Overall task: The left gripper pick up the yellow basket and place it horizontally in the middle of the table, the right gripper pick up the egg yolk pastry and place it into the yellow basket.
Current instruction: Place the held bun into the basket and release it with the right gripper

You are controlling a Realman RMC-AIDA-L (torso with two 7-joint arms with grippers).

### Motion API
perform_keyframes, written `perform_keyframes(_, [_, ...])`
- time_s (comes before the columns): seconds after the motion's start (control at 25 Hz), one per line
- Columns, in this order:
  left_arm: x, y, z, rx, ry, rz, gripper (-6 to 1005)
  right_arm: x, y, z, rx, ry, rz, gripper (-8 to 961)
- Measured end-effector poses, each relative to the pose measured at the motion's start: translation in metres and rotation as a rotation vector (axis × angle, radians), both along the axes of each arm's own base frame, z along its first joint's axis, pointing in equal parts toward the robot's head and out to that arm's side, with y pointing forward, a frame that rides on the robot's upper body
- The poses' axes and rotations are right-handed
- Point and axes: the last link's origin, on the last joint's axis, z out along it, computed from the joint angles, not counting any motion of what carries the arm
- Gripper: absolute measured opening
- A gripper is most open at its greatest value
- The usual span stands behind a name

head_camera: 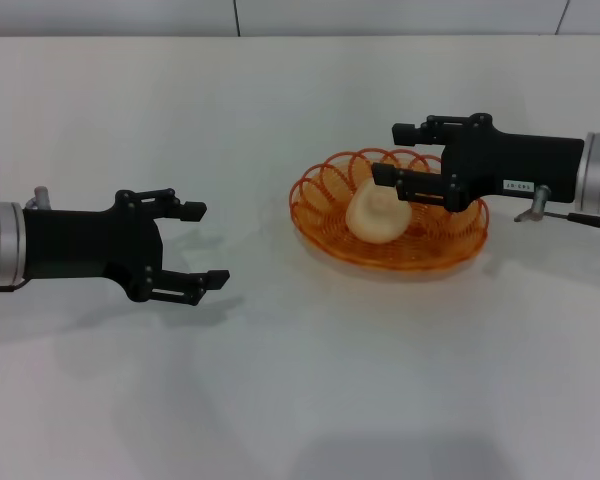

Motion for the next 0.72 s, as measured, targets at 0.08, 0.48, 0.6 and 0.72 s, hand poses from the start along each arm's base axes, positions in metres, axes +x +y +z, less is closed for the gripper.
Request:
perform_keyframes(0.08, [0.0, 0.0, 0.0, 0.0, 0.0, 0.001, 879, 0.002, 0.0, 0.001, 0.005, 0.0, -0.006, 430])
perform_keyframes(0.48, [-0.002, -0.001, 0.002, 0.009, 0.001, 0.003, 880, 0.005, -0.013, 0.017, -0.004, 0.044, 0.043, 775])
perform_keyframes(0.6, [-0.001, 0.0, 0.003, 0.014, -0.002, -0.001, 880, 0.01, -0.023, 0.028, -0.01, 0.056, 0.075, 774])
perform_keyframes(0.72, [0.0, 0.001, 0.003, 0.007, -0.005, -0.003, 880, 0.021, -0.033, 0.044, -0.016, 0.039, 0.11, 772])
